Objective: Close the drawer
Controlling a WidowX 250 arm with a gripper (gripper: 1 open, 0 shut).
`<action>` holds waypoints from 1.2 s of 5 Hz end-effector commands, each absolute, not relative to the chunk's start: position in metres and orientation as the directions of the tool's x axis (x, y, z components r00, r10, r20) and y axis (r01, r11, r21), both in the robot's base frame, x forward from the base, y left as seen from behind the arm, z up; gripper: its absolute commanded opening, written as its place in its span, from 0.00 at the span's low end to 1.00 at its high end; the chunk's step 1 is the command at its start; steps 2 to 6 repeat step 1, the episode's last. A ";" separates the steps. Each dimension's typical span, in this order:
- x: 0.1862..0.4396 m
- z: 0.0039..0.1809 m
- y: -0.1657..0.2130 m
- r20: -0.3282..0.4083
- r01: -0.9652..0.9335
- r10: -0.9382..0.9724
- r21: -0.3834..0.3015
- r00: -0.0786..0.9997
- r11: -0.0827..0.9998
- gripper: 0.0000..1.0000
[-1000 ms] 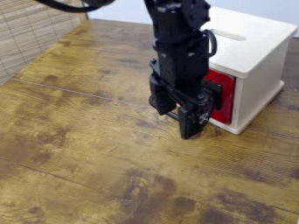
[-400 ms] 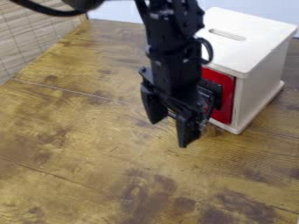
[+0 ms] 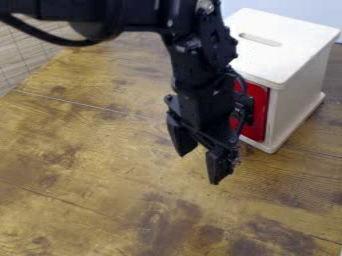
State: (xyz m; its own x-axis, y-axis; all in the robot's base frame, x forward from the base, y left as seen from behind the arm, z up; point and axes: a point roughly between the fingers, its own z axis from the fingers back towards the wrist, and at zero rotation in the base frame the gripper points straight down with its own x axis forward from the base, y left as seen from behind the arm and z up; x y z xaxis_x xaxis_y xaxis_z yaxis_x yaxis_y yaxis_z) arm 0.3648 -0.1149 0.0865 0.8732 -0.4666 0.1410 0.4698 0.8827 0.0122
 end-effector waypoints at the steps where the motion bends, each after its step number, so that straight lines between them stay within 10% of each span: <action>1: 0.374 0.103 -0.091 0.161 0.452 -0.445 -0.007 0.881 0.892 1.00; 6: 0.374 0.103 -0.091 0.161 0.452 -0.445 -0.007 0.881 0.892 1.00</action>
